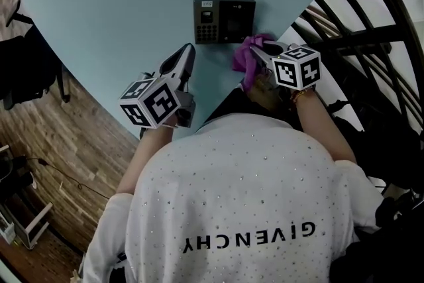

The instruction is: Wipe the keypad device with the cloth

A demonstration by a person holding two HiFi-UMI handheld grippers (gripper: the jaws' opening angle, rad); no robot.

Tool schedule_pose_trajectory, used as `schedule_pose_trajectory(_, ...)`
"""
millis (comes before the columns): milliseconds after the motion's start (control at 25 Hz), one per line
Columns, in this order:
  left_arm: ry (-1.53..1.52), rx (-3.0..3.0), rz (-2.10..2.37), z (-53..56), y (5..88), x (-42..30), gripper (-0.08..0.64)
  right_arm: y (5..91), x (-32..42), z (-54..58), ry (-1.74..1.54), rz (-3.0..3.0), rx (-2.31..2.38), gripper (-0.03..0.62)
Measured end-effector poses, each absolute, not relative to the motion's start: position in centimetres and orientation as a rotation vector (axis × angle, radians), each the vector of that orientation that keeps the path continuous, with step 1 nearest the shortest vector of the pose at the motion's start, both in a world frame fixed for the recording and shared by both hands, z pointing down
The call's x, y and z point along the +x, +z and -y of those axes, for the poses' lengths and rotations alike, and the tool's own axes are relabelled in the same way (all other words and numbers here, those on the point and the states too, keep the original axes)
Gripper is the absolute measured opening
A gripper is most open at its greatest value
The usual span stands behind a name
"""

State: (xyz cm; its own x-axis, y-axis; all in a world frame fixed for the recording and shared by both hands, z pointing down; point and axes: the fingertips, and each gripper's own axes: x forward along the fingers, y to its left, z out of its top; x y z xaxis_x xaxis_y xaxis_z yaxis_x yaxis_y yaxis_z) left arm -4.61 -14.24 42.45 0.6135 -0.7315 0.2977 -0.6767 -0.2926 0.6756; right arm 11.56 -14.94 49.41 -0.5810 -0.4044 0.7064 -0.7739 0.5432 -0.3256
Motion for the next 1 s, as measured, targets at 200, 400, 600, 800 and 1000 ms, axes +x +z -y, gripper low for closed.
schedule_pose_trajectory(200, -0.043, 1.989, 1.191, 14.3, 42.9, -4.7, 0.002, 49.5, 14.6, 17.0, 0.909, 2.163, 1.027, 0.026)
schedule_pose_trajectory(400, 0.011, 1.902, 1.275, 14.3, 44.2, -4.6, 0.002, 46.9, 15.6, 21.6, 0.882, 2.270, 1.039, 0.026)
schedule_pose_trajectory(600, -0.074, 1.793, 1.388, 14.6, 43.1, -5.8, 0.002, 43.5, 14.7, 24.8, 0.968, 2.417, 1.035, 0.026)
schedule_pose_trajectory(800, -0.053, 1.741, 1.481, 14.8, 42.9, -6.1, 0.002, 42.4, 13.9, 26.7, 1.054, 2.520, 0.956, 0.026)
schedule_pose_trajectory(1000, -0.049, 1.691, 1.531, 14.3, 44.1, -5.8, 0.002, 44.2, 13.1, 25.3, 1.112, 2.534, 0.842, 0.027)
